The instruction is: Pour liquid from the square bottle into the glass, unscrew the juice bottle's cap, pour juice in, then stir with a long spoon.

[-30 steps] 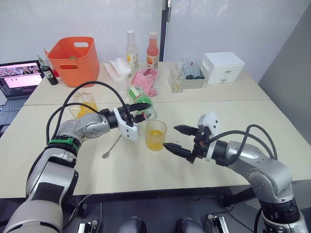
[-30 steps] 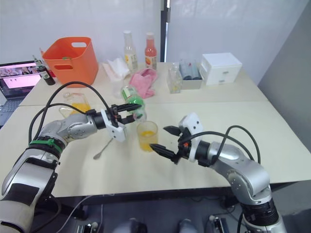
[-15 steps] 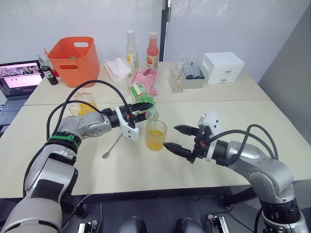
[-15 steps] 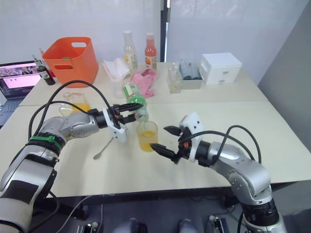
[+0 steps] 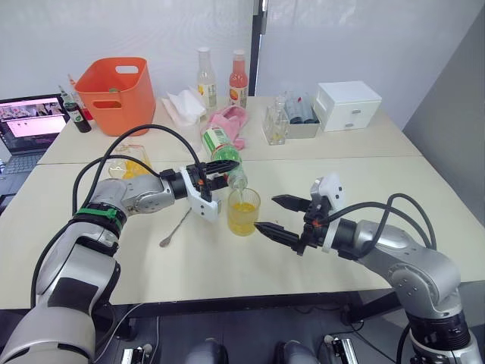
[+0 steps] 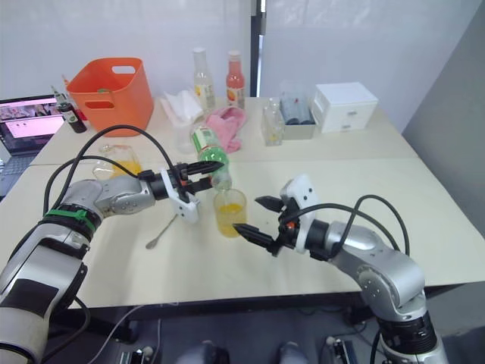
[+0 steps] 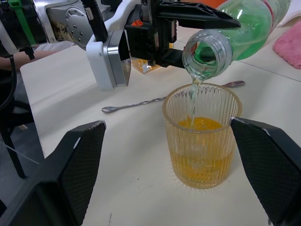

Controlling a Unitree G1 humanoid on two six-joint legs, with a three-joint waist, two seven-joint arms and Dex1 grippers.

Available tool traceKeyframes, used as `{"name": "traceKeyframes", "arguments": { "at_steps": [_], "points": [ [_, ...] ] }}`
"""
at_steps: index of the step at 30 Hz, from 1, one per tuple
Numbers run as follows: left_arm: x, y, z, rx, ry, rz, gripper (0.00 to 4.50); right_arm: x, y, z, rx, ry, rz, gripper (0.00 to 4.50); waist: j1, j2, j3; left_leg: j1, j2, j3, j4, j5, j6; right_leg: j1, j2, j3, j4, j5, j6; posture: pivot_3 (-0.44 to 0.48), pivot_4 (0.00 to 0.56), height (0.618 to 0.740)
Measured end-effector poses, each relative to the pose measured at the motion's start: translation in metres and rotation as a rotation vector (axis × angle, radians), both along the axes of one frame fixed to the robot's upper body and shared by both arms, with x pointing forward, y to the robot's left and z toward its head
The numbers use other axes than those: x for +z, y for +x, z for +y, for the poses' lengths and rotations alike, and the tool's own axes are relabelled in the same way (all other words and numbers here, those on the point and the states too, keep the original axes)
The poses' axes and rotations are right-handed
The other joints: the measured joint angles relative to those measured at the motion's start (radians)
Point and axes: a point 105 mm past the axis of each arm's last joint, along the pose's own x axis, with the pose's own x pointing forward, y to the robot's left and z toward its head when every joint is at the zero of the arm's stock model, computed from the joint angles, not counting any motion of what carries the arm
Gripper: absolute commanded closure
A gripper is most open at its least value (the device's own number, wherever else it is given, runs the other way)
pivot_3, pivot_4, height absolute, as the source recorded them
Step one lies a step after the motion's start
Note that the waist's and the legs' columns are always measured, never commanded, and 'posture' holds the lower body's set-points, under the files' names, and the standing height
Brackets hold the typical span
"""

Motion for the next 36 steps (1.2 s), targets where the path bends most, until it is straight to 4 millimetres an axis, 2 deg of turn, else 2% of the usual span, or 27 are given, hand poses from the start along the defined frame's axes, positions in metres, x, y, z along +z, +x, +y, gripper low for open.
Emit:
{"name": "traceKeyframes", "arguments": {
  "at_steps": [16, 26, 32, 36],
  "points": [
    [-0.003, 0.002, 0.002, 0.009, 0.000, 0.016, 3.05, 0.001, -0.001, 0.001, 0.004, 0.008, 0.003, 0.04, 0.000, 0.000, 0.000, 0.000, 0.000, 0.000, 0.001, 0.000, 0.000, 0.000, 0.000, 0.000, 0.000, 0.000, 0.000, 0.000, 0.150, 0.713],
    [0.004, 0.005, 0.007, 0.045, -0.112, 0.177, 3.05, 0.000, 0.000, 0.000, 0.002, 0.007, 0.005, 0.04, -0.001, 0.000, 0.000, 0.000, 0.000, 0.000, 0.003, 0.000, 0.000, 0.000, 0.000, 0.000, 0.001, 0.000, 0.000, 0.000, 0.150, 0.713],
    [0.019, 0.004, 0.016, 0.049, -0.216, 0.288, 3.05, -0.002, 0.002, -0.001, 0.001, 0.007, 0.016, 0.04, -0.002, 0.000, 0.000, -0.001, 0.000, 0.000, 0.004, 0.000, 0.000, 0.000, 0.000, 0.000, 0.002, 0.000, 0.000, 0.000, 0.150, 0.713],
    [0.044, -0.001, 0.029, 0.047, -0.345, 0.428, 3.05, 0.000, 0.007, -0.002, -0.006, -0.002, 0.010, 0.04, -0.010, 0.000, 0.000, -0.001, 0.001, 0.000, 0.004, 0.000, 0.000, 0.000, 0.000, 0.001, 0.002, 0.000, 0.000, 0.000, 0.150, 0.713]
  ]
}}
